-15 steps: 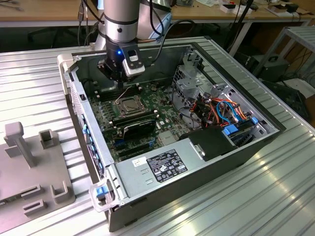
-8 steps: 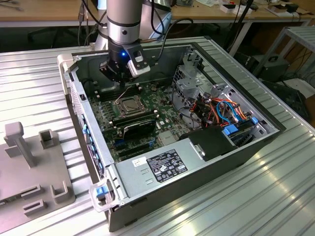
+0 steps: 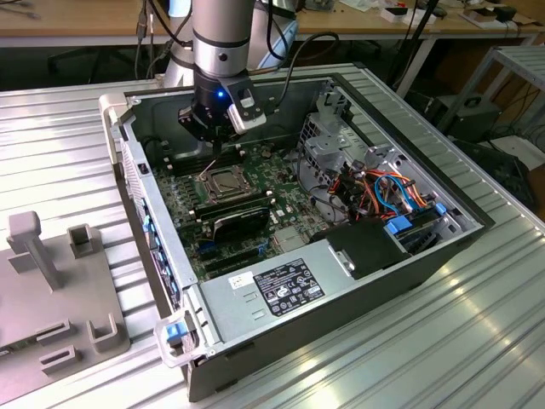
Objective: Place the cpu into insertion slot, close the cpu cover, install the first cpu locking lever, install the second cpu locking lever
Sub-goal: 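Install the first cpu locking lever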
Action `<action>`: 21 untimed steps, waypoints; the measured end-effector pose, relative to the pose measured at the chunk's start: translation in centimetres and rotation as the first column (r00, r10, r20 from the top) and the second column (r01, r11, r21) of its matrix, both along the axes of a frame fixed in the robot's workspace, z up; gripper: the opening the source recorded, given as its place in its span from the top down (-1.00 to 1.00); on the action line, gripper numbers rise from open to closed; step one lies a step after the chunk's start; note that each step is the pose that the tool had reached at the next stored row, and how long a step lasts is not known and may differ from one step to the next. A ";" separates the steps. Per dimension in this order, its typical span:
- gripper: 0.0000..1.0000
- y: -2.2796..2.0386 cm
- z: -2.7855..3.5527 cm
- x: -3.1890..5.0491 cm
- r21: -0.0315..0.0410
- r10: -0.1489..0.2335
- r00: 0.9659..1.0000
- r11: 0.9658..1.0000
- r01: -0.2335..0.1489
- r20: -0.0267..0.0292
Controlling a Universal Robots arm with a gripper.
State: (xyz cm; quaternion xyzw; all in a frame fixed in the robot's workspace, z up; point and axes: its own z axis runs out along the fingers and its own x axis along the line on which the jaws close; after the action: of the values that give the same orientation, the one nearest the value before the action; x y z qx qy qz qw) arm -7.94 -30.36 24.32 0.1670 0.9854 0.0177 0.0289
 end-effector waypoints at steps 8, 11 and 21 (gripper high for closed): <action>0.79 0.00 0.00 0.00 0.000 0.000 1.000 1.000 0.000 0.000; 0.79 0.00 -0.02 0.00 0.000 0.003 1.000 1.000 -0.003 0.000; 0.79 0.01 -0.30 0.32 0.000 0.064 0.998 0.998 -0.064 0.000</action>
State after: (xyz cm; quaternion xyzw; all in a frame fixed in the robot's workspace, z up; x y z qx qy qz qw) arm -7.62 -30.35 24.02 0.1353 0.9902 0.0187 0.0282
